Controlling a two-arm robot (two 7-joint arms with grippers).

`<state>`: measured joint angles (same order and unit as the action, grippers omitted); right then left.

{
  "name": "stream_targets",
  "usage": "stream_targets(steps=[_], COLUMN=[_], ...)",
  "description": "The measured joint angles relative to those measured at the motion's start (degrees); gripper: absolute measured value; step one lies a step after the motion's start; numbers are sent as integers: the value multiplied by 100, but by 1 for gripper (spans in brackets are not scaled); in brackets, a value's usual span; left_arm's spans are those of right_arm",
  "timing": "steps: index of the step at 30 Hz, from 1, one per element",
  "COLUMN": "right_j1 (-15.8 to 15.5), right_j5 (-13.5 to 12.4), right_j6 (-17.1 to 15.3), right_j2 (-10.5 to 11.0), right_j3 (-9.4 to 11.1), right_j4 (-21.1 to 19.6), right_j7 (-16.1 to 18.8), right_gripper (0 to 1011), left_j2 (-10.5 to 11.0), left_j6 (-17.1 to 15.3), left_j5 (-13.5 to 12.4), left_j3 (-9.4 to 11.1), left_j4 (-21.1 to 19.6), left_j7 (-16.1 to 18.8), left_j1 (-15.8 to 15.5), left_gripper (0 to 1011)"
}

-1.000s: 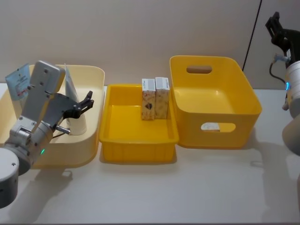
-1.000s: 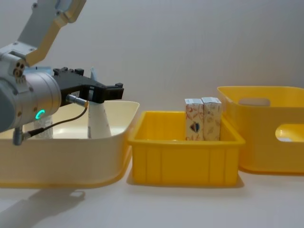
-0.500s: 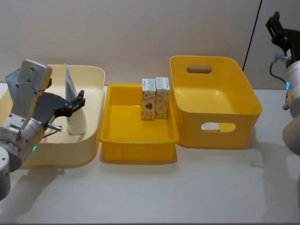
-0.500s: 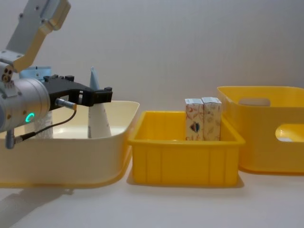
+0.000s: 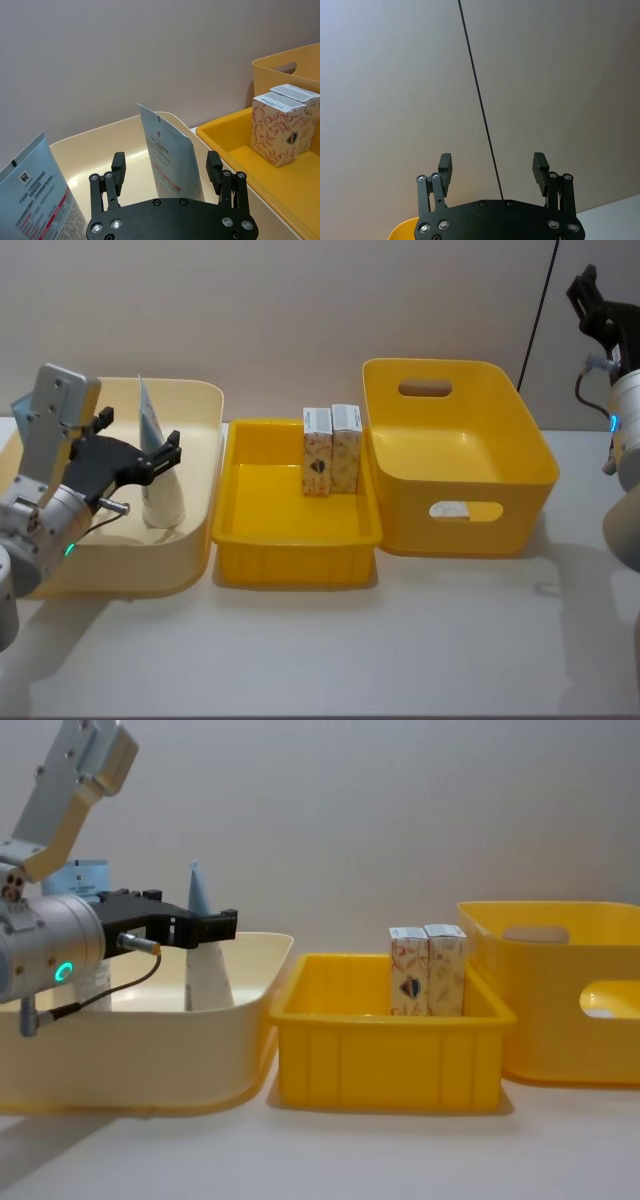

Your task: Bimanual collaborative sorting of washing and personal care products

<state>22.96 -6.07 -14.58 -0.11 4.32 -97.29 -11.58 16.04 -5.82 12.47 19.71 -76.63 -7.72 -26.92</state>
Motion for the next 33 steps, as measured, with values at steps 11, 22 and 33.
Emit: stream_targets(steps=[11,22,33], right_j1=[0,0,0], right_j5=[0,0,0], right_j6=[0,0,0], right_j2=[0,0,0], right_j3=[-1,0,0], right_j4=[1,1,1], right_j7=[0,0,0], right_gripper=[1001,1001,1001], left_j2=[-79,-104,-113], left_j6=[177,294,342], left_j5=[98,135,149], left_j3=[-31,-73,-91], left_j4=[464,668,761], left_j7=[-367,-565,-652], left_j1=[-258,-364,-411], left_gripper=[1003,1003,746])
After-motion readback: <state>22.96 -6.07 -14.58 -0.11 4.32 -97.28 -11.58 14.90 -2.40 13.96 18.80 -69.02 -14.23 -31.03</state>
